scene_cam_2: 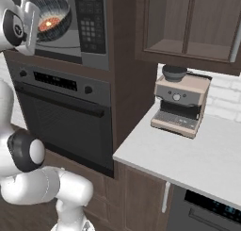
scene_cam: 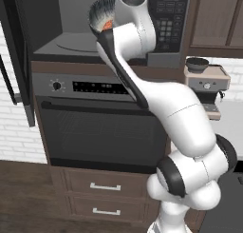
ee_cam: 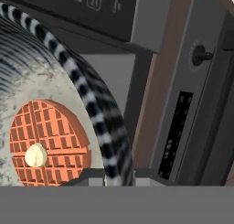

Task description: Open the microwave, place the bowl with waffle inside the microwave, then close the microwave door and turn it on.

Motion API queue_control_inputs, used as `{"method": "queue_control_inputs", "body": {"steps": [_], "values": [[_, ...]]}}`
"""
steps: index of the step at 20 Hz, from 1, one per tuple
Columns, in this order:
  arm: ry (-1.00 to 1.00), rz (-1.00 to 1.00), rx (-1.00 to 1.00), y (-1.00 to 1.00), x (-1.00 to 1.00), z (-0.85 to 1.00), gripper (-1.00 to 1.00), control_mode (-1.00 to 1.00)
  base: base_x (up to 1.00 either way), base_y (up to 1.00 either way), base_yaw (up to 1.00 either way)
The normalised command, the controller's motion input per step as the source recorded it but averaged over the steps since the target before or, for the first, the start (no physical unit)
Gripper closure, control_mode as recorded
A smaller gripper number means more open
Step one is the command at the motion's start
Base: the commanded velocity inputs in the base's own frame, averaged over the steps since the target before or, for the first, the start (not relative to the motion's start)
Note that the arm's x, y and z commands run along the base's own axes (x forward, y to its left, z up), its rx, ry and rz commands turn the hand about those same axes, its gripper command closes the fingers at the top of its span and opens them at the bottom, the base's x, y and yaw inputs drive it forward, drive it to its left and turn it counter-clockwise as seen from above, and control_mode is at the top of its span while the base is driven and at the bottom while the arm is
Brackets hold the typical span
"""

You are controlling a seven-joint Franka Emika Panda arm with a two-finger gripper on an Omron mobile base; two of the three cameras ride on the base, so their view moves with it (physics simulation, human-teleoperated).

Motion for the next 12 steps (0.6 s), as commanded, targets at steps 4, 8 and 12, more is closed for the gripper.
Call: {"method": "queue_control_inputs", "body": {"steps": [4, 8, 12], "values": [[0.01, -0.03, 0.00, 0.00, 0.23, -0.04, 1.00, -1.00, 0.00, 0.00, 0.00], [0.02, -0.03, 0.00, 0.00, 0.32, -0.04, 1.00, -1.00, 0.00, 0.00, 0.00], [0.13, 0.00, 0.00, 0.00, 0.53, -0.19, 1.00, -1.00, 0.00, 0.00, 0.00]]}}
